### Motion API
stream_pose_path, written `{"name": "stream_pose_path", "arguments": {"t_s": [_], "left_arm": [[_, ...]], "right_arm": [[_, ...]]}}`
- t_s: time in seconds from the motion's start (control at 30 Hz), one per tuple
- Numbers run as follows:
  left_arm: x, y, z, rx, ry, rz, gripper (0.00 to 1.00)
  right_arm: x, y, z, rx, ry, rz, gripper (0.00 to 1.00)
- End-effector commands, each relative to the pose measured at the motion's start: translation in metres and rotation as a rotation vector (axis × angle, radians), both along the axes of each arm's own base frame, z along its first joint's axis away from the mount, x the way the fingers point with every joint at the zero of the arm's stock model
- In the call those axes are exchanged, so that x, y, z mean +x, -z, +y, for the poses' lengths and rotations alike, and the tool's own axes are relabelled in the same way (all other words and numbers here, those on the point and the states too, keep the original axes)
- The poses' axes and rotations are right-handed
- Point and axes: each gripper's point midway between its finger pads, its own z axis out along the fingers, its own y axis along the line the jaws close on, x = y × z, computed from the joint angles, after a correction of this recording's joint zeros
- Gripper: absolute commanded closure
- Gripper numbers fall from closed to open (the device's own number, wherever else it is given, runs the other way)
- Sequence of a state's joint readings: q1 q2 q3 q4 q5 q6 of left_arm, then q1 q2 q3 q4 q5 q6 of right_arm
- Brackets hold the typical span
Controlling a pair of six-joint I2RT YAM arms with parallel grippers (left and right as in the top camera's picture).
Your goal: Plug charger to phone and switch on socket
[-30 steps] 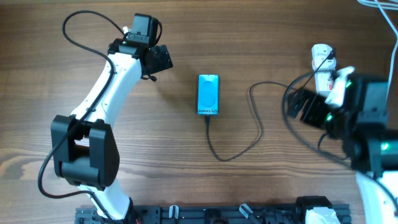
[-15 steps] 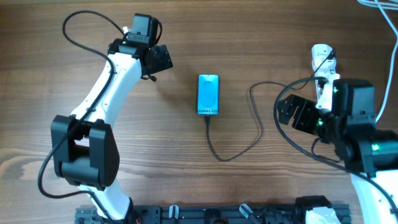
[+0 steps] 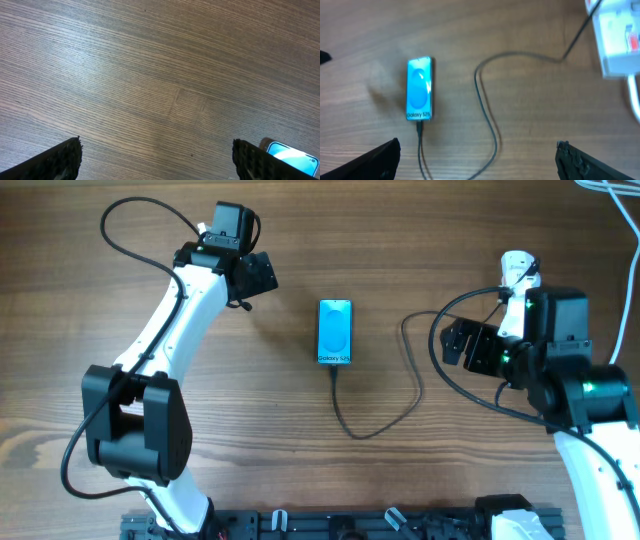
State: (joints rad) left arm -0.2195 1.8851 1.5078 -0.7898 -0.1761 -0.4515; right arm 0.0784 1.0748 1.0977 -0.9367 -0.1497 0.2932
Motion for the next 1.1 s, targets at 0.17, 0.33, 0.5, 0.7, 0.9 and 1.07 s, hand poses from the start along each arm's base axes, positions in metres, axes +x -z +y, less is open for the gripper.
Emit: {"name": "stream_pose_path", "arguments": {"t_s": [0.17,0.33,0.5,0.7,0.9,1.07], "left_arm": [[-0.001,-0.001,0.003,0.014,-0.015,-0.004,0.0],[-0.001,-0.001,0.003,0.014,-0.015,-0.004,0.0],[-0.001,-0.001,0.003,0.014,-0.015,-0.004,0.0],[-0.001,-0.001,0.003,0.014,-0.015,-0.004,0.0],[-0.001,-0.001,0.003,0.014,-0.015,-0.004,0.0],[-0.001,-0.001,0.003,0.014,-0.015,-0.004,0.0]], "right_arm": [[-0.018,-0.015,0.001,-0.104,-0.141,-0.291,0.0],[-0.021,0.001,-0.005,-0.147,-0.146,-0.445,0.0],[-0.023,0.012,-0.015,-0.161,-0.096,-0.616,0.0],[-0.033,0.013,-0.017,-0.214,-0.104,-0.777,0.0],[-0.039,0.01,-0.02,-0.258,-0.093,-0.868,0.0],[-0.042,0.004,-0.025,-0.275,-0.057,-0.951,0.0]]}}
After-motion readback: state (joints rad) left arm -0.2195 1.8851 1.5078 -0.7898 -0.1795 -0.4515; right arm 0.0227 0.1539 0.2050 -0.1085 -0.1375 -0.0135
